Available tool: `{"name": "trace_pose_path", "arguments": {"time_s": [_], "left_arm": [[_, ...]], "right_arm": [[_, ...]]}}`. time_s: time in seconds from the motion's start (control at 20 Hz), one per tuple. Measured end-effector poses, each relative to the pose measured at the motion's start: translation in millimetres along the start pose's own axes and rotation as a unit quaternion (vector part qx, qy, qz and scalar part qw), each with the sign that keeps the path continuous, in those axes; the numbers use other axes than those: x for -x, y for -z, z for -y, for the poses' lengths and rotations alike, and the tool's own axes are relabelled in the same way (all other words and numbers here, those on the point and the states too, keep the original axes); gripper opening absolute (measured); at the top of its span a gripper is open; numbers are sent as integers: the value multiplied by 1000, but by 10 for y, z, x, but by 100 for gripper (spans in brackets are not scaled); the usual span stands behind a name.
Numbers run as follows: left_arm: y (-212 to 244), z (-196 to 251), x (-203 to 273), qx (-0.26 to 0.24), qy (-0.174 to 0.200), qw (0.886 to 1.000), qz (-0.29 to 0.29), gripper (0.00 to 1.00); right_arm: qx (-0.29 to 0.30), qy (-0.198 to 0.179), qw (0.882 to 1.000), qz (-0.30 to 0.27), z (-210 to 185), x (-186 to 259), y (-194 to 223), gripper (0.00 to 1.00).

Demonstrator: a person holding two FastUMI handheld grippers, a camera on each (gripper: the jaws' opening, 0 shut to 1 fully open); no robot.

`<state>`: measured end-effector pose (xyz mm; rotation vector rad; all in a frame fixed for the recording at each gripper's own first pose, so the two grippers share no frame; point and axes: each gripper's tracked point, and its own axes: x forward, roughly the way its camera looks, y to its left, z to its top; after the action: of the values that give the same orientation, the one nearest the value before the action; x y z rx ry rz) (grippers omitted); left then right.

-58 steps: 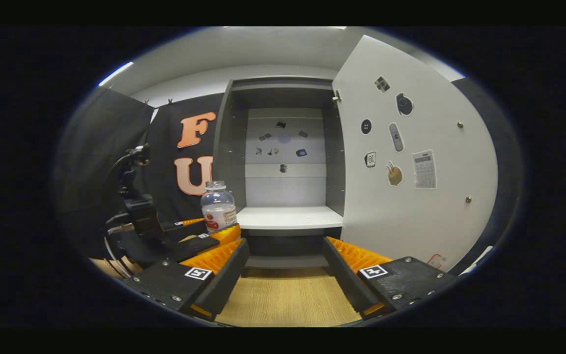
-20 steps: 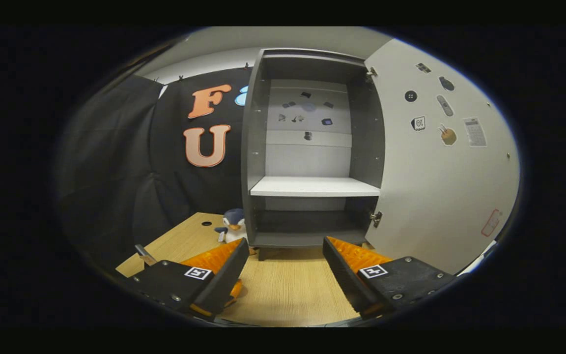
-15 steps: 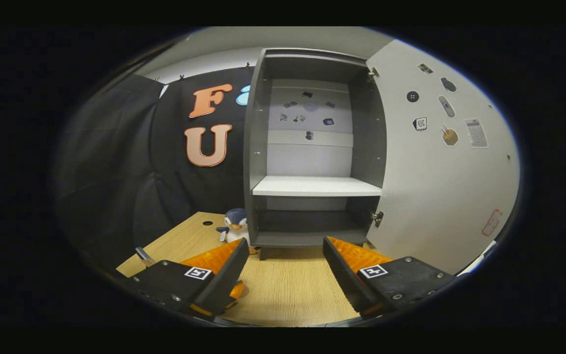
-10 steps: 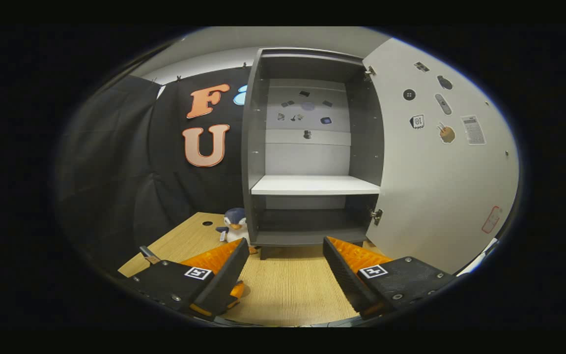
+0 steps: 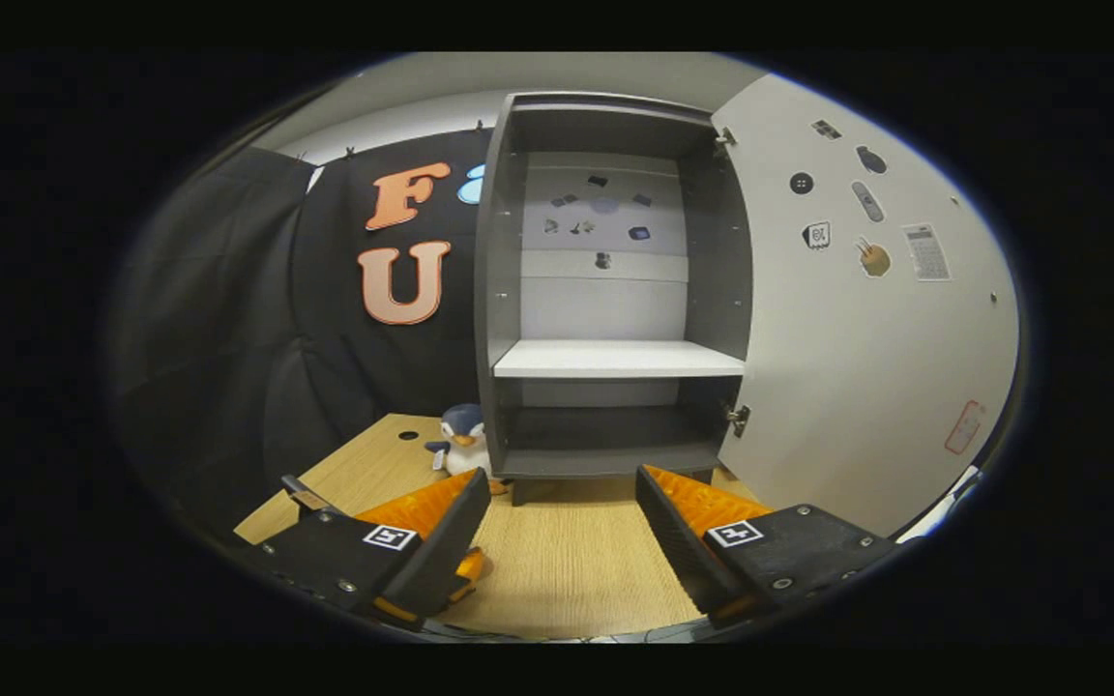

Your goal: Open the cabinet door with the right hand, grasp the bottle in the cabinet with the left hand and place it on the coaster, then close the cabinet door with the right hand.

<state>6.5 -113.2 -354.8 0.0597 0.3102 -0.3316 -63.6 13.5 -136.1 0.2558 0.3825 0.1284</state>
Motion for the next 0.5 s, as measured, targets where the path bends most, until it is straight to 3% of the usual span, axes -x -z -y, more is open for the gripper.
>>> {"name": "trace_pose_path", "arguments": {"time_s": [0.2,0.5], "left_arm": [[-69,-2,-34,10,6,1000,0,96],[-272,-14,-81,12,7,1000,10,96]], "right_arm": [[8,-3,1000,2,-21,2,-26,94],[0,-2,1000,8,-45,5,-83,94]]}}
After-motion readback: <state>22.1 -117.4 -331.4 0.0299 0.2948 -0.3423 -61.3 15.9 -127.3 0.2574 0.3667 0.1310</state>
